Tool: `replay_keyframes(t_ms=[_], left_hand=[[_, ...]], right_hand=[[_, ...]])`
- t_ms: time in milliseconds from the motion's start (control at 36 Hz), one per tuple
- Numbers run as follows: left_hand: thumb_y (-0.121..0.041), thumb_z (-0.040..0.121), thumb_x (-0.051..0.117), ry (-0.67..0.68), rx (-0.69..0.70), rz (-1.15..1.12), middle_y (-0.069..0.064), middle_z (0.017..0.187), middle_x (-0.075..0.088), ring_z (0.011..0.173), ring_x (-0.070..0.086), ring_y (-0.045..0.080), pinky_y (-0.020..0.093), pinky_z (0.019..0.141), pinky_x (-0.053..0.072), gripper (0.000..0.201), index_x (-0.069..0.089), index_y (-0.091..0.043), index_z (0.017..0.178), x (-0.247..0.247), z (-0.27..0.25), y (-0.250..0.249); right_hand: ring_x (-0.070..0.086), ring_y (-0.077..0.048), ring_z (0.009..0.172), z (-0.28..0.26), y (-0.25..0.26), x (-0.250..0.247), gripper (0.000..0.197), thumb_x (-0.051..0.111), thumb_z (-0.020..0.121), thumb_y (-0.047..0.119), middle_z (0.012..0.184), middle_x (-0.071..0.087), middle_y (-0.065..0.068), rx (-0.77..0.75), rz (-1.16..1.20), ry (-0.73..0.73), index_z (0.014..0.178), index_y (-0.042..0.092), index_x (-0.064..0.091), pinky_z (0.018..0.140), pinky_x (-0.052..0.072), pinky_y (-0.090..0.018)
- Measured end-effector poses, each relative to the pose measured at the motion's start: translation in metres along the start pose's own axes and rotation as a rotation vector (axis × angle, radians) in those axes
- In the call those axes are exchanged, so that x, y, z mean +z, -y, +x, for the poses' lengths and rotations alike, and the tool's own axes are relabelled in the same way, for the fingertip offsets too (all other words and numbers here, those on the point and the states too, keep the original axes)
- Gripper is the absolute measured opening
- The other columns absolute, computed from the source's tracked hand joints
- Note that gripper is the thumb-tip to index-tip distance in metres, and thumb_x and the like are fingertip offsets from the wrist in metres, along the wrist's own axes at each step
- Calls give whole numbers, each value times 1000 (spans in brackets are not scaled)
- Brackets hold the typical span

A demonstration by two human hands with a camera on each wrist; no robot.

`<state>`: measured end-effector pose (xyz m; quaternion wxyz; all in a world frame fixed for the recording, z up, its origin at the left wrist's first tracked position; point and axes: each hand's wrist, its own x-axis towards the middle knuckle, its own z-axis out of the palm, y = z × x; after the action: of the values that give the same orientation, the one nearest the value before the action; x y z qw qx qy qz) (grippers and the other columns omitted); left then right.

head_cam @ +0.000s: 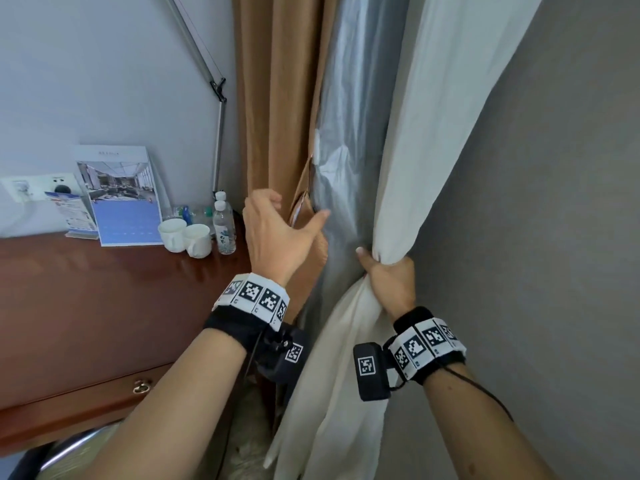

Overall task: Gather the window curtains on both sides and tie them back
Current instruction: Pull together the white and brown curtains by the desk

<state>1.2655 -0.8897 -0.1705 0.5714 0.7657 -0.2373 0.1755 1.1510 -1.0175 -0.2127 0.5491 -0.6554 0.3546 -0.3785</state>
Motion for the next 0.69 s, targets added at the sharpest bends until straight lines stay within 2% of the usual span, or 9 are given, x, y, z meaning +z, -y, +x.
replay_keyframes(t_ms=[111, 139, 222, 278, 361, 472, 528, 583, 694], left_hand=[[-39, 84, 69, 125, 18, -20, -3, 85, 59, 83, 58, 17, 38, 79, 51, 29, 54, -17, 97, 4, 15, 2], [-31, 89, 65, 148, 11, -57, -5, 74, 57, 72, 57, 12, 36, 73, 51, 17, 56, -17, 87, 3, 17, 3], [-16, 93, 60, 196, -26, -188, -4, 57, 42, 52, 40, 1, 20, 57, 37, 31, 48, -13, 64, -4, 20, 9], [-12, 94, 58, 264, -75, -271, 4, 63, 46, 58, 42, 7, 21, 58, 35, 27, 51, -6, 69, -11, 22, 15], [-15, 93, 56, 390, -168, -435, 9, 72, 55, 70, 50, 19, 31, 67, 40, 22, 56, -11, 71, -20, 27, 23], [-6, 85, 52, 438, -335, -635, -2, 76, 67, 82, 60, 18, 33, 82, 45, 24, 68, -17, 71, -22, 24, 14], [-16, 93, 52, 504, -424, -748, 1, 92, 71, 94, 63, 19, 31, 91, 46, 16, 66, -8, 95, -19, 20, 7], [-45, 91, 57, 626, -478, -848, 9, 125, 64, 120, 58, 25, 41, 105, 40, 50, 57, -11, 128, -15, 14, 3], [-66, 74, 65, 752, -436, -715, 7, 124, 65, 117, 61, 21, 44, 105, 41, 74, 56, -15, 126, -8, 4, -18]], right_hand=[[59, -5, 65, -4, -3, 14, 20, 78, 78, 22, 71, 62, 6, -31, 11, 17, 73, 14, 60, 56, 44, -12], [59, -7, 66, -4, -4, 16, 21, 79, 78, 23, 71, 62, 5, -40, 5, 15, 74, 12, 61, 57, 44, -14], [59, -10, 67, 1, -9, 13, 22, 78, 77, 24, 70, 60, 6, -56, -1, -3, 73, 13, 59, 61, 44, -19], [57, -11, 67, 5, -10, 8, 23, 78, 78, 24, 69, 58, 6, -61, -13, -11, 74, 14, 57, 61, 44, -19], [58, -14, 70, 10, -10, -1, 23, 78, 78, 24, 71, 59, 4, -65, -18, -42, 76, 12, 59, 62, 44, -21], [62, -17, 77, 11, -10, -2, 25, 79, 77, 26, 78, 63, 1, -52, -14, -32, 83, 9, 63, 67, 46, -24], [64, -16, 81, 7, -11, 2, 30, 79, 75, 30, 83, 67, 0, -58, -15, -17, 88, 7, 65, 68, 46, -22], [65, -14, 87, 0, -10, 9, 36, 78, 76, 31, 93, 69, -2, -56, -13, 4, 99, 6, 65, 71, 47, -19], [64, -16, 100, -13, -4, 25, 42, 74, 80, 29, 106, 69, -3, -66, -69, 83, 113, 7, 62, 86, 50, -25]])
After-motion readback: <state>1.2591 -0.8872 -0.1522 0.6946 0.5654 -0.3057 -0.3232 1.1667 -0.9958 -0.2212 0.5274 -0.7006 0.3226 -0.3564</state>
